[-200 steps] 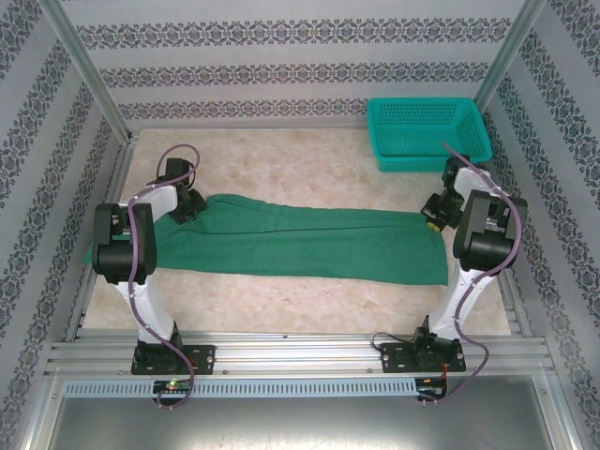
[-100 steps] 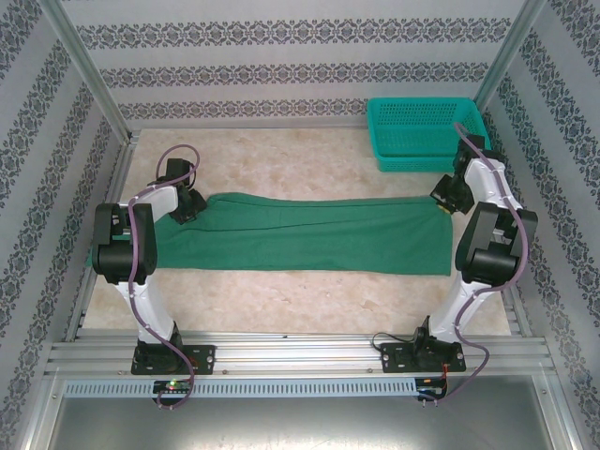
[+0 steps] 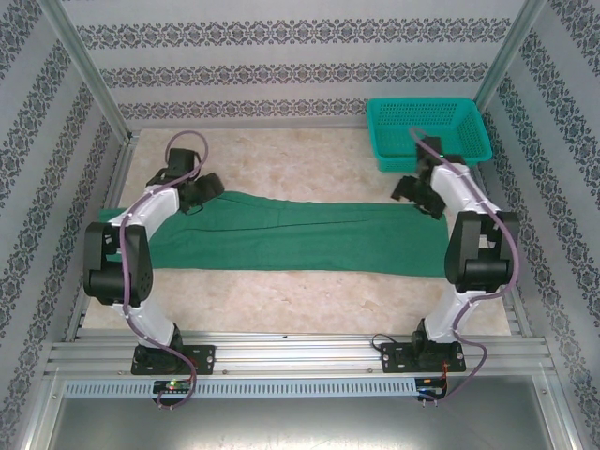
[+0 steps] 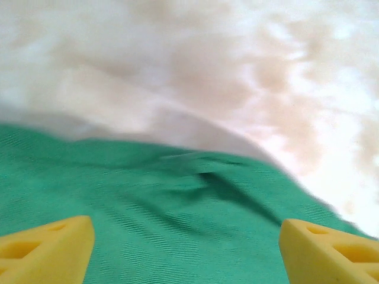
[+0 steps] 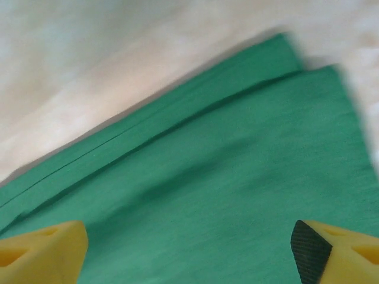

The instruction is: Roll up the long pants

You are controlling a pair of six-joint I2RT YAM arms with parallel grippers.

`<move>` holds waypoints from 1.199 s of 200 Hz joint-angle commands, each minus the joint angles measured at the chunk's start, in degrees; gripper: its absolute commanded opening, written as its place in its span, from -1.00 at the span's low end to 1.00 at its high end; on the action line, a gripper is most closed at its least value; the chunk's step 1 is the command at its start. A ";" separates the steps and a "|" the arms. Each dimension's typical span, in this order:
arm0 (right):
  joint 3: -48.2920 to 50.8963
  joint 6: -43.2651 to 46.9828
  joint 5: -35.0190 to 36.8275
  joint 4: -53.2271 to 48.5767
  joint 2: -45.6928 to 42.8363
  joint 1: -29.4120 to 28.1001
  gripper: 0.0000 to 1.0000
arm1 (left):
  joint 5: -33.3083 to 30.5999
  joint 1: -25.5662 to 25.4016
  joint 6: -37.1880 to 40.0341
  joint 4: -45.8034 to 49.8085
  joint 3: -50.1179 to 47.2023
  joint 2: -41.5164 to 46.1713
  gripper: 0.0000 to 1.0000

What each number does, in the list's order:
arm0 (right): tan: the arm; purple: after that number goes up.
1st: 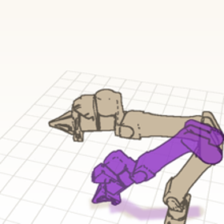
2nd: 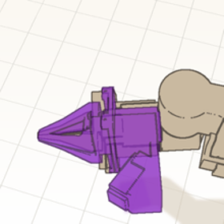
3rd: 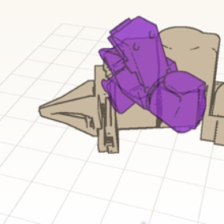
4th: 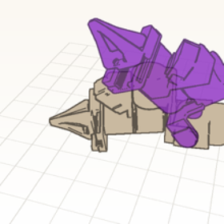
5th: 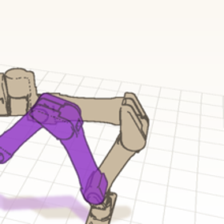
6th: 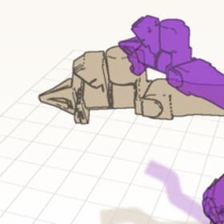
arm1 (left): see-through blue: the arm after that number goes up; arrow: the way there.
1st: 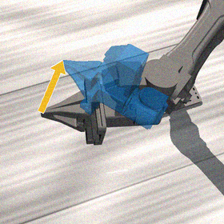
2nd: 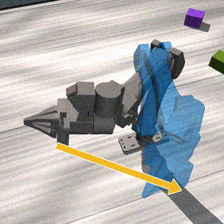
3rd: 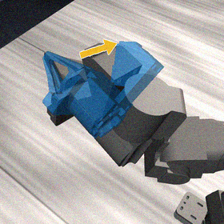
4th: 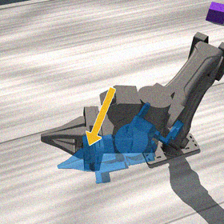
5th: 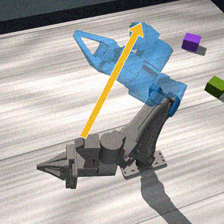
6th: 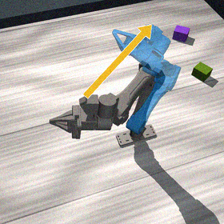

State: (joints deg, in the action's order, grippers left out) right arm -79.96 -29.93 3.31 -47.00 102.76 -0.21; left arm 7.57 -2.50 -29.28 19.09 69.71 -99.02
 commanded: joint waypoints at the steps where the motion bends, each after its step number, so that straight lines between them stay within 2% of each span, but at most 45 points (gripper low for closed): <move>1: -1.03 -1.33 -2.90 -1.40 -0.65 -6.49 0.62 | 4.83 -3.96 4.50 4.02 6.12 -5.23 0.62; 11: -0.95 -1.72 -4.65 -1.22 -0.53 -9.37 0.16 | 6.09 -5.21 5.17 5.38 8.97 -8.27 0.55; 25: -0.25 -2.45 -7.63 -0.20 -0.76 -12.56 -0.09 | 7.11 -6.49 5.85 7.72 12.42 -11.99 0.44; 59: -0.93 -2.67 -10.00 -1.06 -0.88 -19.72 -0.07 | 10.97 -7.39 6.07 12.76 16.43 -15.33 0.41; 90: -1.48 -2.43 -10.17 -1.03 1.02 -23.97 -0.05 | 11.18 -7.42 5.83 16.53 17.77 -15.65 0.39; 114: -1.24 -2.98 -11.18 0.14 3.20 -25.49 -0.07 | 11.75 -7.51 5.36 18.68 19.12 -17.68 0.21; 140: -0.55 -3.42 -11.75 1.39 3.35 -27.54 -0.09 | 10.70 -7.45 5.11 20.23 20.33 -20.28 0.12; 159: -0.61 -3.55 -11.66 1.05 3.07 -29.06 -0.09 | 11.29 -7.51 5.35 21.46 21.59 -22.11 0.14; 175: -0.80 -3.64 -11.17 1.03 2.97 -30.05 -0.08 | 12.04 -7.81 5.93 21.96 22.17 -22.57 0.25; 200: -0.81 -4.00 -11.78 1.55 3.40 -30.38 -0.08 | 9.94 -8.52 6.84 25.01 24.67 -24.38 0.27; 220: -0.98 -4.26 -12.45 1.99 3.74 -30.38 -0.07 | 7.91 -9.09 7.97 28.12 26.64 -26.72 0.13; 240: -1.05 -4.28 -12.71 2.44 3.68 -30.33 -0.07 | 6.18 -9.95 8.83 28.99 26.39 -27.95 -0.19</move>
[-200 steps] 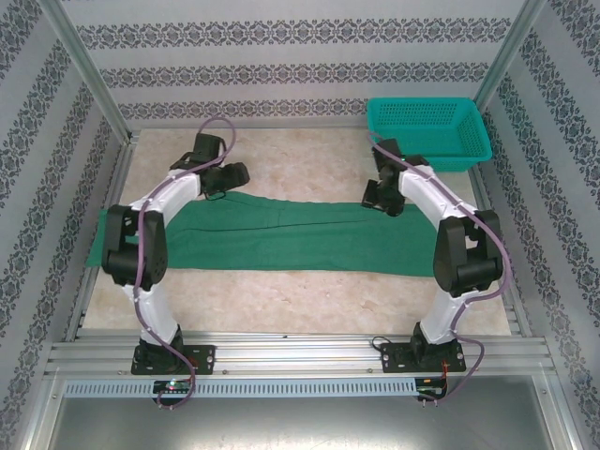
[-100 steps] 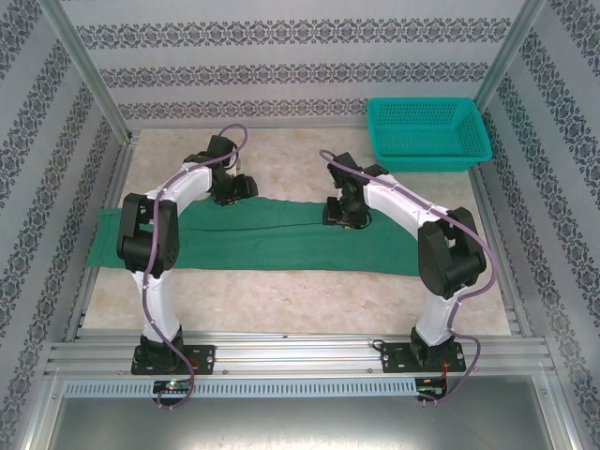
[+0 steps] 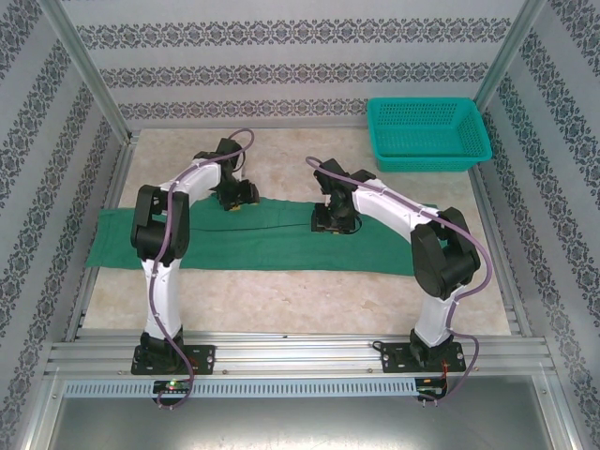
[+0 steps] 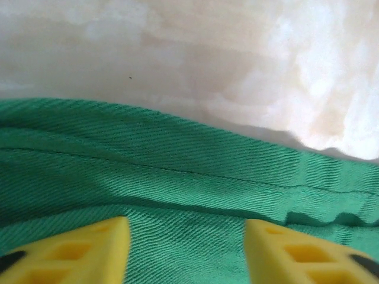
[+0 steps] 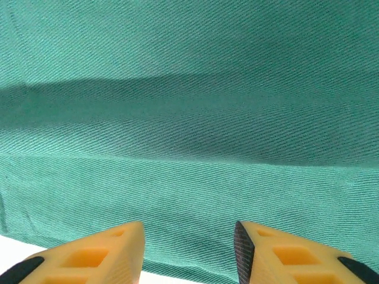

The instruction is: Roll up the long pants

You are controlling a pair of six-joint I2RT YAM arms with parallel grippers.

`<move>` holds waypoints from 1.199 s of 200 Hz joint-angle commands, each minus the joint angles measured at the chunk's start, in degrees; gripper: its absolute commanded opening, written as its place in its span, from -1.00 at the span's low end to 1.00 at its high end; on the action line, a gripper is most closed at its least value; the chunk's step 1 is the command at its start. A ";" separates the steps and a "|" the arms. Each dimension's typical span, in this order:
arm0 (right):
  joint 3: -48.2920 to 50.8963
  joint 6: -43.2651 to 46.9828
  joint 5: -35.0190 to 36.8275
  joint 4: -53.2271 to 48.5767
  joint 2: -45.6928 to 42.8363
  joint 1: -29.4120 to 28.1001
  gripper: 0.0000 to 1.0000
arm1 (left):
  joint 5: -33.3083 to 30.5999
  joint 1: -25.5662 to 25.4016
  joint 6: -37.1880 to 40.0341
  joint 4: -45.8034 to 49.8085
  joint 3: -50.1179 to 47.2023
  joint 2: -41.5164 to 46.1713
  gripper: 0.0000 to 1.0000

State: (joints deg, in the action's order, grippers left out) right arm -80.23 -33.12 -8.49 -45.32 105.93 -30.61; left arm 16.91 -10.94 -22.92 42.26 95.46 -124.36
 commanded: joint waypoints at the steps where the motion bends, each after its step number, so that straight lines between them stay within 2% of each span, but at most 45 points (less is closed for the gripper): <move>1: -0.80 -1.12 -0.91 0.76 0.51 0.09 -0.07 | -3.18 -1.57 2.50 5.77 0.58 -2.68 -0.22; 22: -0.89 -1.23 -1.16 0.93 0.59 0.09 -0.07 | -2.59 -1.88 2.27 4.72 -1.22 -2.94 -0.67; 28: -1.07 -1.28 -1.18 0.91 0.67 0.04 -0.07 | -2.91 -1.87 2.00 4.44 -1.68 -2.77 -1.00; 60: -1.51 -1.35 -1.02 0.96 0.77 -0.72 -0.06 | -8.32 -1.89 -0.73 1.52 -5.66 3.06 -1.00; 110: -1.29 -0.96 -0.08 0.93 0.75 -1.03 -0.06 | -16.42 -1.89 -2.64 3.99 -2.78 8.06 -1.00; 139: -1.85 -0.50 0.51 0.67 0.86 -0.90 -0.06 | -18.55 -1.83 -4.01 4.13 -1.64 9.89 -1.00; 185: -2.83 -0.24 1.70 0.26 1.56 0.35 -0.07 | -22.17 -1.69 -5.55 8.16 7.07 2.53 -1.00; 211: -1.23 -0.57 4.43 0.54 -0.15 1.32 -0.09 | -21.41 -1.75 -7.23 4.52 8.47 -0.12 -1.00; 214: -1.17 -0.67 4.85 0.22 -0.26 1.52 -0.08 | -21.04 -1.80 -7.23 4.36 8.76 -0.41 -0.90; 221: -0.99 -0.80 6.32 -0.63 -0.57 1.78 -0.01 | -20.89 -1.89 -7.40 4.49 9.35 -0.65 -0.46; 229: -0.67 -0.93 8.29 -1.92 -1.11 2.16 0.10 | -22.81 -2.10 -7.55 4.62 8.95 0.25 -0.17; 240: 0.50 -1.72 10.87 -3.63 -2.46 3.63 0.14 | -27.12 -2.36 -7.50 3.60 5.59 4.35 0.20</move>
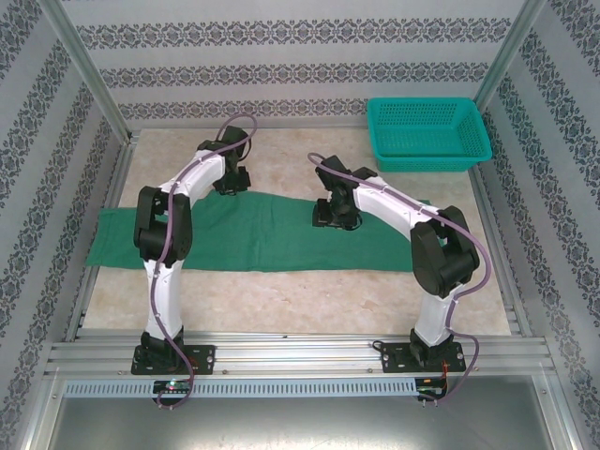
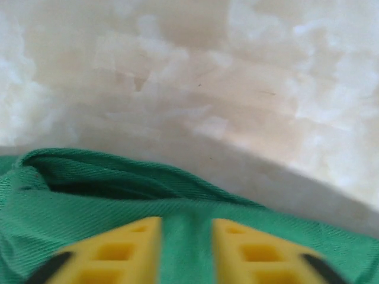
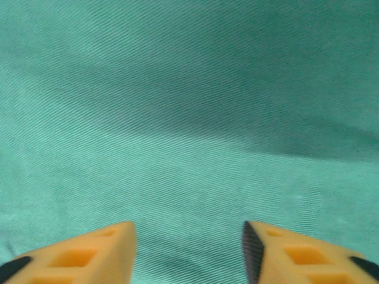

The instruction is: Roll up the long pants

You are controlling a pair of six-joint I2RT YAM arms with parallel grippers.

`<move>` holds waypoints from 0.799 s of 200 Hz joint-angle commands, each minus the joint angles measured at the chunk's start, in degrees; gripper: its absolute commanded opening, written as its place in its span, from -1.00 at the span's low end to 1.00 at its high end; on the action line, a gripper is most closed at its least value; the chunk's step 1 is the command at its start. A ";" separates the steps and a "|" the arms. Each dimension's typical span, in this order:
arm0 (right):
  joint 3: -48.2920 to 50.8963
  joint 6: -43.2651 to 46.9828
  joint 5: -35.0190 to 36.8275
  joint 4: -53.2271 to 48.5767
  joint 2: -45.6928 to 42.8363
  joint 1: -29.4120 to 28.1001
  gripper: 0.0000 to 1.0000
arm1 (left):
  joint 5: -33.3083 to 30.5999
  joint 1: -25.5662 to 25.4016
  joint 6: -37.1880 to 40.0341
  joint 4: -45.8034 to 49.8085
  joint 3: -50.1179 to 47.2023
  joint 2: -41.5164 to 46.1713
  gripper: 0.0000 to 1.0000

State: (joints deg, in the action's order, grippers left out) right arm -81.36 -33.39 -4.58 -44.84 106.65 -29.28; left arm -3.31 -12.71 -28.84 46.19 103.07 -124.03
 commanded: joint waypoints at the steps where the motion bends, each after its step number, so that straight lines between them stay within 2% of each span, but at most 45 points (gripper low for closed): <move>1: 1.91 -1.57 7.09 -4.20 -3.37 2.47 0.16 | -7.29 -0.58 -1.57 -0.54 -2.36 4.52 0.23; 8: 3.96 -1.86 7.03 -3.78 -4.82 4.06 0.24 | -10.09 -0.61 -1.55 -1.82 -5.99 8.49 0.36; 23: 9.01 -1.98 6.19 -2.30 -8.03 8.13 0.26 | -15.14 -0.43 -0.12 -4.51 -14.75 18.06 0.49; 38: 12.96 -1.34 4.15 -1.26 -9.01 12.81 0.24 | -12.56 0.17 1.69 -4.53 -21.30 24.26 0.49; 60: 15.13 0.54 3.71 -1.70 -7.55 17.57 0.16 | -7.43 0.09 1.73 -4.40 -31.48 28.01 0.39; 85: 15.98 2.41 4.44 -1.80 -4.96 21.54 -0.09 | -5.88 0.62 0.20 -8.32 -42.40 28.85 0.36; 101: 15.57 3.55 4.95 -2.57 -2.10 24.79 -0.48 | -2.88 2.50 -0.96 -11.93 -47.30 28.60 0.35; 111: 15.19 4.09 5.96 -3.56 -0.39 26.83 -0.57 | 0.94 4.25 -1.83 -14.46 -49.76 28.34 0.34; 119: 14.77 4.53 7.37 -4.53 0.60 28.45 -0.74 | 3.51 5.39 -2.32 -16.21 -51.15 28.27 0.33; 141: 14.08 6.27 11.50 -5.65 2.11 33.12 -0.77 | 5.74 6.24 -1.70 -17.37 -51.75 27.50 0.35; 160: 12.28 7.70 11.55 -6.29 2.52 36.77 -0.79 | 7.20 6.26 -0.16 -17.33 -50.98 26.48 0.35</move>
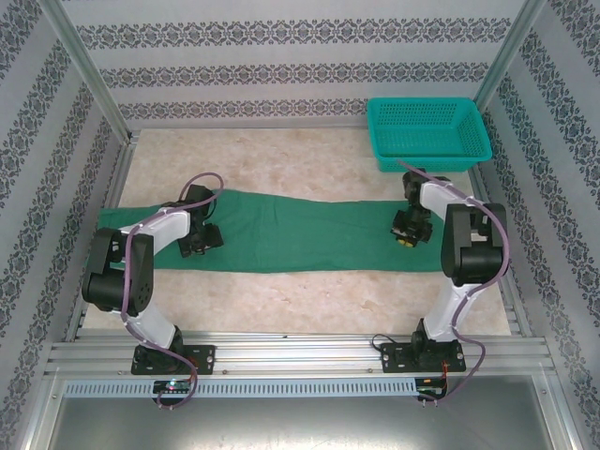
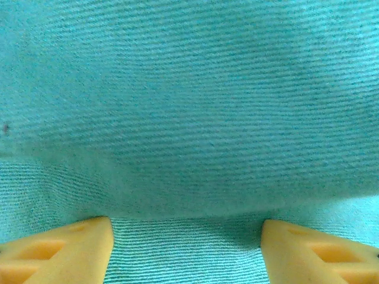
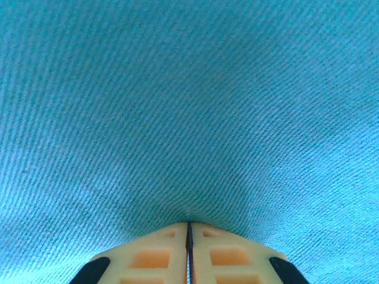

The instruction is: Roll up the long pants

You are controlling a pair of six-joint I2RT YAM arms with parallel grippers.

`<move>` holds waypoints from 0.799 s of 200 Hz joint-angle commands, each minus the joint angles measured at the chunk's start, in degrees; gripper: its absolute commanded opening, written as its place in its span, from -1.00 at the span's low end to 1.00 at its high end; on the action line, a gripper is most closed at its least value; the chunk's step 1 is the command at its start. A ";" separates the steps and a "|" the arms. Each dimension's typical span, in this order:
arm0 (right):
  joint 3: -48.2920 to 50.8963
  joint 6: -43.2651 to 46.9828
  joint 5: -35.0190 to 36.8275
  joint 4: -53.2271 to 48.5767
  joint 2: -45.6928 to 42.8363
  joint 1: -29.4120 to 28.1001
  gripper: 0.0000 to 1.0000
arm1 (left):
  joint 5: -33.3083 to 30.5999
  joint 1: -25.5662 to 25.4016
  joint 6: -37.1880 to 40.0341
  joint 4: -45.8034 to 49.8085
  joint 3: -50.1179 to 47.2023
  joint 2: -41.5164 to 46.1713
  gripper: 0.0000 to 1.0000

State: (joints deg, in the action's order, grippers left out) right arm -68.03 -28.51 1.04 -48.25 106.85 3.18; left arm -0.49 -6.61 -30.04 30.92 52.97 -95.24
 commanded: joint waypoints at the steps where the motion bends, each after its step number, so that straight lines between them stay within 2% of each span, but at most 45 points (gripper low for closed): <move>1: -1.18 2.83 6.05 -2.89 2.32 4.43 -0.79 | 4.50 0.13 1.13 -2.11 -0.91 -2.31 0.35; 28: -5.15 3.08 10.17 -5.22 0.33 6.64 -0.86 | 6.40 0.11 2.00 -2.38 -0.39 -2.61 0.35; 47: -2.85 2.20 14.02 -5.67 -7.99 7.63 -0.79 | 8.62 -0.01 1.84 -3.02 -0.07 -1.28 0.34; 50: -1.98 1.95 13.96 -5.49 -9.63 7.85 -0.66 | 9.19 -0.03 1.79 -3.24 0.00 -1.19 0.34; 52: -1.35 1.86 13.70 -5.33 -10.43 8.21 -0.48 | 9.50 -0.06 1.75 -3.34 0.09 -1.11 0.34; 54: -0.62 1.74 13.39 -5.00 -11.75 8.59 -0.17 | 9.69 -0.07 1.70 -3.43 0.22 -1.09 0.34; 55: -0.44 1.68 12.99 -4.92 -12.32 8.68 -0.10 | 9.84 -0.07 1.68 -3.51 0.25 -1.09 0.34; 57: 0.46 1.63 12.16 -4.73 -13.47 9.21 0.20 | 10.08 -0.16 1.59 -3.63 0.46 -1.09 0.34; 59: 1.28 1.58 11.20 -4.50 -14.49 9.67 0.45 | 10.23 -0.24 1.55 -3.66 0.57 -1.13 0.34; 60: 1.70 1.51 10.71 -4.41 -14.96 9.93 0.52 | 10.28 -0.33 1.51 -3.67 0.65 -1.15 0.34; 62: 2.45 1.48 9.87 -4.20 -15.94 10.47 0.81 | 10.45 -0.44 1.44 -3.71 0.82 -1.23 0.33; 65: 3.52 1.49 7.52 -3.81 -17.21 11.68 0.94 | 10.57 -0.66 1.31 -3.69 1.15 -1.40 0.33; 86: 11.13 1.94 -3.42 -1.34 -23.70 19.75 0.95 | 10.90 -2.55 0.96 -3.29 3.57 -3.69 0.27; 98: 13.22 2.47 -3.11 -1.63 -25.33 21.69 0.95 | 10.92 -3.62 0.79 -2.75 4.37 -4.75 0.26; 122: 16.32 1.15 -3.89 0.06 -25.95 21.99 0.95 | 10.66 -4.52 0.34 -2.68 4.65 -4.79 0.25; 160: 18.29 0.10 -4.90 5.87 -19.16 23.78 0.95 | 10.61 -4.67 0.41 -2.18 4.86 -4.51 0.15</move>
State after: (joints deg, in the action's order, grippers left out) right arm -50.28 -27.00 -1.85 -46.70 83.81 25.96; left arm 7.40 -10.44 -29.02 28.82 57.56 -98.54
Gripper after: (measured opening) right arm 0.977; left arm 0.587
